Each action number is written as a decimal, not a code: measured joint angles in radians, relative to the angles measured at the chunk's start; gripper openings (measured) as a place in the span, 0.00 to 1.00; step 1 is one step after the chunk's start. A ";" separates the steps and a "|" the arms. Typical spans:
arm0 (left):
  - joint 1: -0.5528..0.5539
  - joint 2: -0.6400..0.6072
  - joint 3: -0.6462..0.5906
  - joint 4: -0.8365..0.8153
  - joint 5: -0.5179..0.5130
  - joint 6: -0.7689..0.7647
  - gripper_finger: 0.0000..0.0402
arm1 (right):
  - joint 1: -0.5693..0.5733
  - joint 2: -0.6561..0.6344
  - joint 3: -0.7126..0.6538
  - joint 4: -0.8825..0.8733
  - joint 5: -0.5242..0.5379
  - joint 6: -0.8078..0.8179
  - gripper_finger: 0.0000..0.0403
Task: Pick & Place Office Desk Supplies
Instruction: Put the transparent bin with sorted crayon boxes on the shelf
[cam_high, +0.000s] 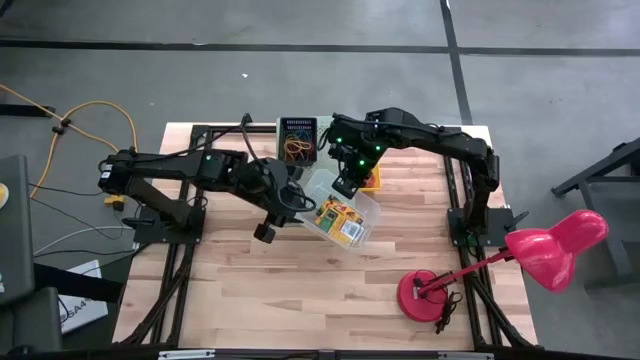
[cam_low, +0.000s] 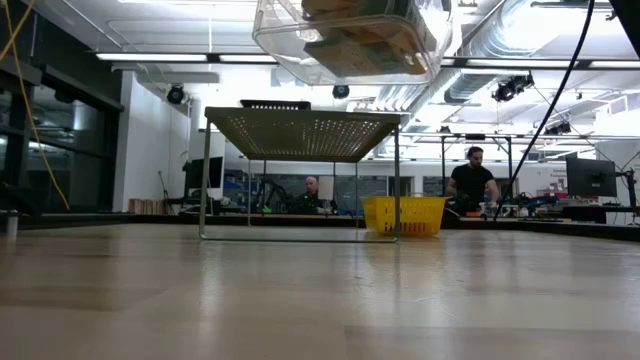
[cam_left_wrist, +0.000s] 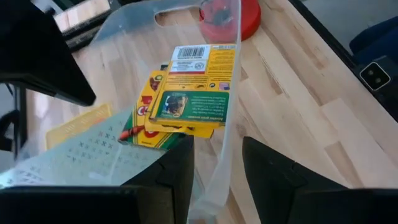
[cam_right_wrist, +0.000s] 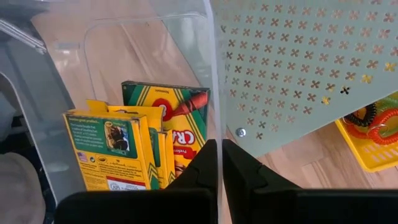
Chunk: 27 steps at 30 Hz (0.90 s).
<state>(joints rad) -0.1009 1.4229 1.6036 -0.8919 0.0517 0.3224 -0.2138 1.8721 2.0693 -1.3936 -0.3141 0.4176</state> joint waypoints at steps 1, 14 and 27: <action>0.000 0.006 0.001 -0.004 0.000 -0.006 0.32 | 0.000 0.000 0.000 0.005 0.000 0.004 0.01; -0.001 0.111 0.000 -0.083 0.000 -0.011 0.32 | 0.019 0.083 0.000 0.021 -0.045 -0.015 0.01; -0.023 0.128 0.000 -0.125 -0.002 -0.054 0.32 | 0.024 0.088 -0.001 0.045 -0.071 -0.037 0.01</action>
<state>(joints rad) -0.1237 1.5513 1.6039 -1.0167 0.0501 0.2680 -0.1902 1.9598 2.0686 -1.3491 -0.3850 0.3805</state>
